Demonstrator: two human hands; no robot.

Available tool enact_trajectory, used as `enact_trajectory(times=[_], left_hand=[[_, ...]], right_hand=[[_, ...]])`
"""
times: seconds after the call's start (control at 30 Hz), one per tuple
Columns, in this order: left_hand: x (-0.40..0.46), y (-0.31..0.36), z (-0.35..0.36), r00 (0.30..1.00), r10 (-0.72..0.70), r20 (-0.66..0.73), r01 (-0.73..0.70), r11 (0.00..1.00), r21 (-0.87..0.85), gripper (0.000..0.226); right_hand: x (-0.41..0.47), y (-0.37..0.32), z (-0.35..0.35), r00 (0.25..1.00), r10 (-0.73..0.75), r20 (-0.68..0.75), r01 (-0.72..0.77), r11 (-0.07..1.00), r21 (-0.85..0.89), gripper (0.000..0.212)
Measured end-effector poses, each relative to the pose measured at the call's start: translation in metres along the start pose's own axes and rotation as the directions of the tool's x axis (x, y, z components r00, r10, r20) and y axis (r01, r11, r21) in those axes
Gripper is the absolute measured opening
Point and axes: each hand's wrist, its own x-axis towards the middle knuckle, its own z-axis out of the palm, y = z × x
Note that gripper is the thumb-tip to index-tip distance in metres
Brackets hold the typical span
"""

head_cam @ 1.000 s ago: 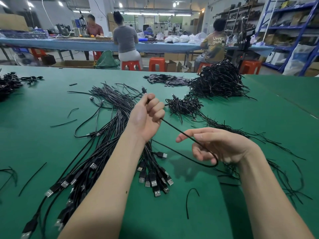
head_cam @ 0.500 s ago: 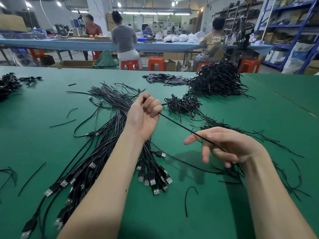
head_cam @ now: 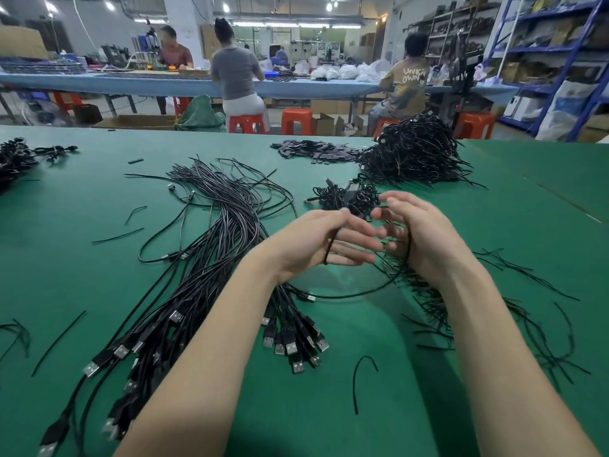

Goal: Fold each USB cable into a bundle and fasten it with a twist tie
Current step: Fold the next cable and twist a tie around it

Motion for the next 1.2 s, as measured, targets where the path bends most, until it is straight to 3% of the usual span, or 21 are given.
enact_trajectory(times=[0.1, 0.17, 0.27, 0.33, 0.47, 0.5, 0.57, 0.67, 0.73, 0.83, 0.93, 1.0, 1.07, 1.1, 1.2], left_hand=[[0.009, -0.005, 0.009, 0.989, 0.003, -0.145, 0.012, 0.995, 0.101, 0.044], [0.012, -0.009, 0.010, 0.971, 0.035, -0.236, -0.012, 0.995, 0.100, 0.045], [0.015, -0.009, 0.008, 0.945, 0.100, -0.313, -0.127, 0.989, -0.069, 0.043], [0.015, -0.005, 0.006, 0.929, 0.117, -0.350, -0.199, 0.958, -0.207, 0.038], [0.009, 0.001, -0.008, 0.951, 0.180, -0.251, -0.298, 0.744, -0.598, 0.046], [0.005, 0.003, -0.012, 0.955, 0.207, -0.213, -0.297, 0.690, -0.660, 0.047], [-0.002, 0.005, -0.019, 0.958, 0.247, -0.149, -0.278, 0.656, -0.702, 0.047], [-0.010, 0.007, -0.023, 0.968, 0.247, -0.037, -0.220, 0.772, -0.597, 0.044], [-0.013, 0.006, -0.021, 0.980, 0.192, 0.052, -0.149, 0.882, -0.448, 0.041], [-0.009, 0.005, -0.015, 0.990, 0.058, 0.125, -0.035, 0.983, -0.179, 0.041], [0.002, -0.001, -0.006, 1.000, 0.011, 0.024, -0.015, 0.986, 0.168, 0.041], [0.009, -0.010, -0.003, 0.995, 0.059, -0.075, -0.018, 0.892, 0.451, 0.041], [0.017, -0.022, -0.001, 0.976, 0.141, -0.164, -0.027, 0.831, 0.555, 0.040], [0.019, -0.026, -0.001, 0.961, 0.180, -0.210, -0.046, 0.853, 0.520, 0.039], [0.022, -0.026, 0.002, 0.913, 0.219, -0.344, -0.152, 0.965, 0.213, 0.037]], right_hand=[[-0.006, -0.009, 0.012, 0.988, -0.148, 0.052, 0.153, 0.979, -0.131, 0.018], [-0.010, -0.011, 0.016, 0.970, -0.155, 0.186, 0.181, 0.975, -0.131, 0.018], [-0.016, -0.007, 0.018, 0.901, -0.059, 0.429, 0.113, 0.988, -0.102, 0.012], [-0.017, -0.001, 0.017, 0.846, 0.040, 0.531, -0.013, 0.998, -0.054, 0.018], [-0.020, 0.017, 0.009, 0.662, 0.242, 0.710, -0.257, 0.962, -0.088, 0.014], [-0.020, 0.022, 0.007, 0.671, 0.262, 0.694, -0.291, 0.954, -0.078, 0.015], [-0.017, 0.029, 0.004, 0.760, 0.285, 0.585, -0.280, 0.955, -0.102, 0.017], [-0.012, 0.030, 0.003, 0.931, 0.213, 0.295, -0.105, 0.934, -0.342, 0.014], [-0.010, 0.024, 0.003, 0.965, 0.165, 0.204, -0.082, 0.928, -0.363, 0.014], [-0.005, 0.010, 0.004, 0.981, 0.181, 0.075, -0.157, 0.954, -0.255, 0.010], [-0.001, -0.004, 0.005, 0.973, 0.224, -0.058, -0.230, 0.959, -0.163, 0.004], [-0.001, -0.013, 0.008, 0.980, 0.164, -0.115, -0.181, 0.971, -0.154, 0.006], [-0.004, -0.020, 0.009, 0.990, 0.087, -0.115, -0.104, 0.984, -0.147, 0.009], [-0.007, -0.023, 0.010, 0.995, 0.074, -0.060, -0.081, 0.987, -0.139, 0.010], [-0.016, -0.020, 0.013, 0.954, 0.124, 0.272, -0.098, 0.989, -0.109, 0.009]])
